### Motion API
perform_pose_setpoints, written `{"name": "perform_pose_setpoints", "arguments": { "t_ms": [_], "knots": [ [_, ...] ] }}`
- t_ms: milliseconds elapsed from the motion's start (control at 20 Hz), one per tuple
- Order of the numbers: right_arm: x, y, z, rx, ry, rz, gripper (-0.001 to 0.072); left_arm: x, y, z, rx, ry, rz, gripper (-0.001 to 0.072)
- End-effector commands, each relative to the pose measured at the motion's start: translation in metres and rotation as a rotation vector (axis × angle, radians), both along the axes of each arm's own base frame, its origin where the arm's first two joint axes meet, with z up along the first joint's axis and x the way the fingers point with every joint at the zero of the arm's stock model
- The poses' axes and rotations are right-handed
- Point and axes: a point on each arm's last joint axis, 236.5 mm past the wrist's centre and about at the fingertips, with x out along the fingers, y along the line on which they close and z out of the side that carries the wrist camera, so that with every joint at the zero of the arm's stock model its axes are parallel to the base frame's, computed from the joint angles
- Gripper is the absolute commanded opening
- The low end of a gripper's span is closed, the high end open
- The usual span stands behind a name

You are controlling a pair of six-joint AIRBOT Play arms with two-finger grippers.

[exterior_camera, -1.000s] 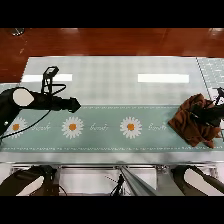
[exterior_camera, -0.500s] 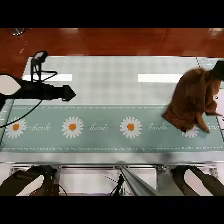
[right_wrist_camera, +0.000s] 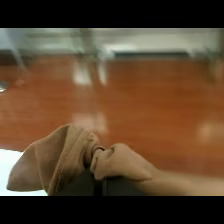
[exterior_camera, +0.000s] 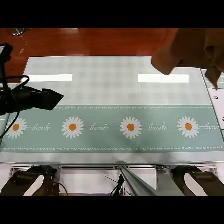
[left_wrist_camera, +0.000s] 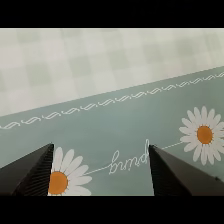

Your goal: Fold the shirts.

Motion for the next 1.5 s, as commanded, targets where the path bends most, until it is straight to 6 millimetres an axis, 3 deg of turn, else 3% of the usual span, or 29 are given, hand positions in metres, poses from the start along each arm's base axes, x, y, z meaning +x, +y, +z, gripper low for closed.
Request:
{"name": "perform_pose_setpoints", "arguments": {
  "t_ms": [0, 200, 300, 500, 650, 750, 850, 900, 950, 1000, 1100, 1200, 1300, 1400, 1450],
  "knots": [
    [-0.024, 0.047, 0.005, -0.019, 0.008, 0.165, 0.0024, -0.011, 0.001, -0.001, -0.01, -0.009, 0.009, 0.0702],
    [-0.017, 0.117, -0.064, -0.098, 0.236, 0.376, 0.0024, -0.011, 0.002, -0.01, -0.007, 0.014, 0.01, 0.0702],
    [-0.009, 0.159, -0.11, -0.125, 0.362, 0.467, 0.0024, -0.013, 0.001, -0.015, -0.005, 0.028, 0.008, 0.0702],
    [-0.001, 0.246, -0.259, -0.171, 0.685, 0.57, 0.0024, -0.024, 0.0, -0.036, -0.002, 0.099, -0.006, 0.0702],
    [-0.002, 0.304, -0.367, -0.099, 0.869, 0.559, 0.0024, -0.028, 0.0, -0.044, 0.002, 0.123, -0.009, 0.0703],
    [-0.014, 0.339, -0.41, -0.051, 0.959, 0.598, 0.0025, -0.028, 0.0, -0.045, 0.002, 0.127, -0.009, 0.0703],
    [-0.029, 0.362, -0.431, -0.025, 1.012, 0.648, 0.0029, -0.027, 0.0, -0.048, 0.003, 0.138, -0.009, 0.0703],
    [-0.032, 0.367, -0.432, 0.004, 1.034, 0.653, 0.0194, -0.026, -0.001, -0.051, 0.003, 0.149, -0.01, 0.0703],
    [-0.027, 0.362, -0.426, 0.013, 1.034, 0.648, 0.0611, -0.026, -0.001, -0.053, 0.004, 0.158, -0.01, 0.0703],
    [-0.017, 0.35, -0.416, 0.009, 1.027, 0.639, 0.0618, -0.025, -0.001, -0.055, 0.004, 0.166, -0.01, 0.0702],
    [0.016, 0.302, -0.382, 0.0, 0.982, 0.578, 0.0618, -0.026, -0.001, -0.058, 0.007, 0.18, -0.013, 0.0703],
    [0.056, 0.224, -0.34, 0.012, 0.907, 0.441, 0.0618, -0.034, -0.001, -0.063, 0.015, 0.215, -0.026, 0.0703],
    [0.077, 0.132, -0.312, -0.009, 0.857, 0.263, 0.0617, -0.057, 0.001, -0.085, 0.037, 0.334, -0.042, 0.0703],
    [0.076, 0.042, -0.305, -0.009, 0.841, 0.056, 0.0617, -0.09, -0.004, -0.133, -0.025, 0.536, 0.025, 0.0703],
    [0.068, 0.012, -0.314, 0.02, 0.853, -0.017, 0.0617, -0.103, -0.014, -0.157, -0.08, 0.599, 0.031, 0.0703]
  ]
}}
